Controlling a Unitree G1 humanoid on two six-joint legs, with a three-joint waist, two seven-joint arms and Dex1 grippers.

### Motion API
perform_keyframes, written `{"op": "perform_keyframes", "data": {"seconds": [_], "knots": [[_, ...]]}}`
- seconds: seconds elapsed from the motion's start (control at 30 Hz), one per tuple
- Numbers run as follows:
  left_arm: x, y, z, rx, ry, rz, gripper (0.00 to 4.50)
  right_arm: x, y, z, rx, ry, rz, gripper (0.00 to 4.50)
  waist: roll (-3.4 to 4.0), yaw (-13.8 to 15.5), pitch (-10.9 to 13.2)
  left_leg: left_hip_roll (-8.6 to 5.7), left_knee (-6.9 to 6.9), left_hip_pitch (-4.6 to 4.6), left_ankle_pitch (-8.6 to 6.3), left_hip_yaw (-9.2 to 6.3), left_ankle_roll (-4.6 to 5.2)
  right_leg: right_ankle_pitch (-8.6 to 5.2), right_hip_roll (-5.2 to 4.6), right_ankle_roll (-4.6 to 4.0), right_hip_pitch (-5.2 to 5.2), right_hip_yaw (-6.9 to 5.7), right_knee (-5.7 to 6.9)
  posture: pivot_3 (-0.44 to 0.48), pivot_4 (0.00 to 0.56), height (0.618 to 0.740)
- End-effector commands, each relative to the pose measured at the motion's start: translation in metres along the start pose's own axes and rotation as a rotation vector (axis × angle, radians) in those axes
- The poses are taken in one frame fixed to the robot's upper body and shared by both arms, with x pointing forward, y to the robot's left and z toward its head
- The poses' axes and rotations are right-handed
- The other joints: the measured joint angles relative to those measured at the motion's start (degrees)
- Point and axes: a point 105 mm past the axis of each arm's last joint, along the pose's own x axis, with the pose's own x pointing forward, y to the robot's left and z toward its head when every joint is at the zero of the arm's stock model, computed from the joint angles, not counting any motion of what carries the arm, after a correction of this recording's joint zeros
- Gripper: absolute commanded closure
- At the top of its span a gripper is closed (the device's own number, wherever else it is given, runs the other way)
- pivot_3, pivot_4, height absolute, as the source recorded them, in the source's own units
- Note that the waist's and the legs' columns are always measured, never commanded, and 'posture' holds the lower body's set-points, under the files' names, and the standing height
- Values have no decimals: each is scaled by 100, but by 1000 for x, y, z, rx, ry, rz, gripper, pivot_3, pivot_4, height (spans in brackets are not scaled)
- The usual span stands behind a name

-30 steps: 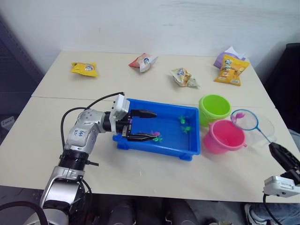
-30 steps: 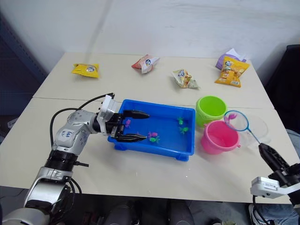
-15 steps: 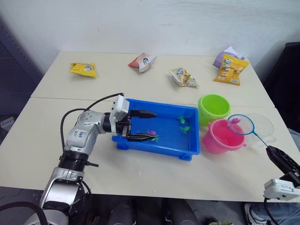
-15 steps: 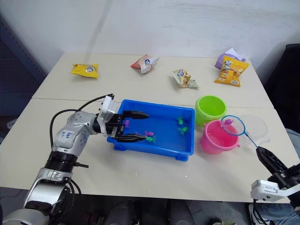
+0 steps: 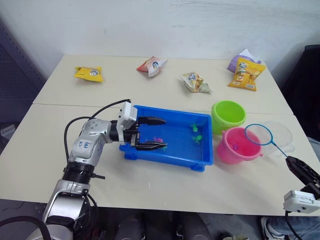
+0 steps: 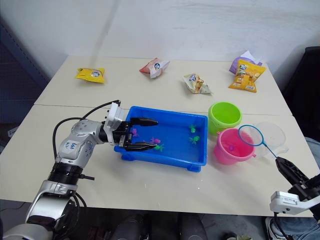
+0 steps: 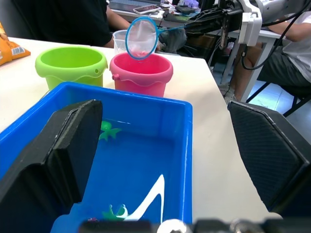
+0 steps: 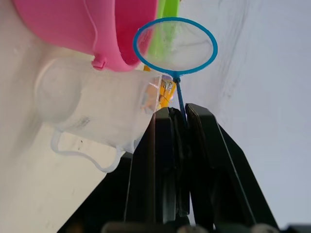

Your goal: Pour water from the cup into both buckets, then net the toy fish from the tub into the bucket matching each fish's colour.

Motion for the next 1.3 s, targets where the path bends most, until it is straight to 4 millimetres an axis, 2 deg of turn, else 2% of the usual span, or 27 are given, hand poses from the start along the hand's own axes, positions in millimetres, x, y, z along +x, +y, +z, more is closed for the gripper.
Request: {"op": "perform_keyframes", "data": {"seconds": [0.03, 0.1, 0.23, 0.33, 0.43, 0.63, 0.77, 0.87, 1.0, 1.13, 1.3], "knots": [[0, -1, 9, 53, -12, -2, 65, -2, -13, -1, 2, 13, -62, 4500, 0, 3, 0, 0, 0, 0, 0, 0, 0, 0, -1, 0, 0, 0, 0, 0, 150, 738], [-2, 0, 10, 55, -15, 10, 65, -2, -28, -3, 80, 26, -137, 4500, 0, 3, 0, -1, 0, -1, 0, 0, 0, 0, -1, 0, 0, 0, -1, 0, 150, 738], [-16, 0, 7, 55, 19, 37, 65, 14, -54, 26, 365, -140, -165, 4500, -1, -38, 0, 2, -1, 3, 0, 0, 1, 0, 2, 0, 1, 1, 1, 0, 150, 738], [-31, 2, 5, 51, 47, 75, 65, 33, -68, 47, 650, -256, -107, 4500, -3, -48, 2, 9, -1, 9, 1, 0, 1, 0, 6, 0, 3, 3, 5, 0, 150, 738], [-47, 3, 4, 50, 76, 116, 65, 51, -73, 72, 966, -363, -6, 4500, -5, 1, 3, 9, 0, 6, 0, -8, 5, 0, 5, 0, 3, 0, 6, 0, 150, 738], [-88, 8, 6, 59, 148, 248, 65, 93, -75, 119, 1284, -459, 264, 4500, -13, -11, 6, 7, 6, -8, -6, -22, 17, 1, -8, -1, 4, -15, -1, 0, 150, 738], [-103, 4, 7, 56, 180, 298, 65, 112, -80, 134, 1339, -434, 360, 4500, -13, 5, 7, 8, 4, -14, -7, -33, 19, -3, -14, -9, -2, -28, -2, 0, 150, 738], [-118, 1, 8, 47, 203, 340, 65, 127, -71, 141, 1232, -376, 476, 4500, -13, 17, 7, 7, 4, -32, -7, -57, 18, -5, -17, -13, -4, -50, -15, 0, 150, 738], [-130, -10, 8, 28, 232, 359, 65, 141, -70, 142, 1219, -363, 521, 4500, -13, 12, 7, 5, 1, -45, -10, -62, 22, -5, -22, -13, -7, -59, -30, 0, 150, 738], [-138, -20, 4, 8, 256, 376, 65, 153, -60, 139, 1166, -299, 547, 4500, -13, 6, 7, 4, -3, -50, -15, -62, 26, -5, -25, -13, -7, -66, -41, 0, 150, 738], [-134, -27, 1, -5, 255, 379, 65, 167, -49, 134, 1069, -229, 567, 4500, -13, -1, 7, 4, -3, -51, -15, -61, 26, -5, -25, -13, -8, -67, -39, 0, 150, 738]]}}
